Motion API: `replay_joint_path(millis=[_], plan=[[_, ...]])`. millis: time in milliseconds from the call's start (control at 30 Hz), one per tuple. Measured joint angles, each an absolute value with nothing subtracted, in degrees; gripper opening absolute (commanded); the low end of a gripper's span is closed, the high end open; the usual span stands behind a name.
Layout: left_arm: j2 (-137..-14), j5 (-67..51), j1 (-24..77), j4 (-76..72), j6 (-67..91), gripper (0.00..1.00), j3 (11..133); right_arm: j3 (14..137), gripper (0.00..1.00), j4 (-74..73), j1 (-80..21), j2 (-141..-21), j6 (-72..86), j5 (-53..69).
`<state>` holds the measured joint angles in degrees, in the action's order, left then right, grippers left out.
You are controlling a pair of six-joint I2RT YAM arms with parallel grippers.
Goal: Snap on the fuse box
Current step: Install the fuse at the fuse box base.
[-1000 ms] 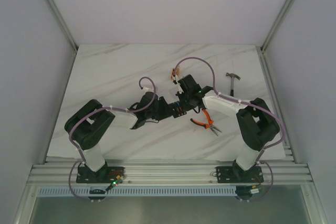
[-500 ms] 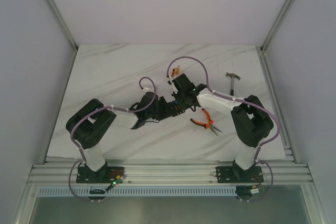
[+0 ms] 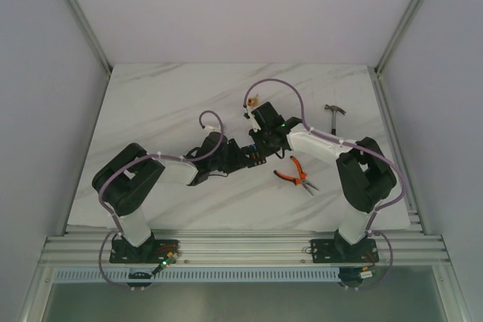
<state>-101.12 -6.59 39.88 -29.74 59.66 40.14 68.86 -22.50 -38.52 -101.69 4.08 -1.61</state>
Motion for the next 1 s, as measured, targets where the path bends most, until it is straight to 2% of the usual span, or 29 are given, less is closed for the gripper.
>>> replay_joint_path(millis=[100, 700, 867, 1000], plan=[[-100.60, -6.15, 39.86, -28.82, 59.40, 0.48, 40.14, 68.86, 0.30, -22.28, -36.97, -100.60, 5.13, -0.16], [-100.25, -5.54, 38.63, -25.93, 57.56, 0.50, 41.56, 68.86, 0.28, -20.36, -34.37, -101.32, 8.67, 4.51], [-100.77, -5.56, 38.59, -25.87, 57.30, 0.50, 42.15, 68.86, 0.24, -20.36, -34.37, -102.10, 8.80, 4.51], [-101.10, -5.56, 38.59, -25.85, 57.28, 0.49, 42.57, 68.86, 0.16, -20.38, -34.37, -102.50, 8.80, 4.56]])
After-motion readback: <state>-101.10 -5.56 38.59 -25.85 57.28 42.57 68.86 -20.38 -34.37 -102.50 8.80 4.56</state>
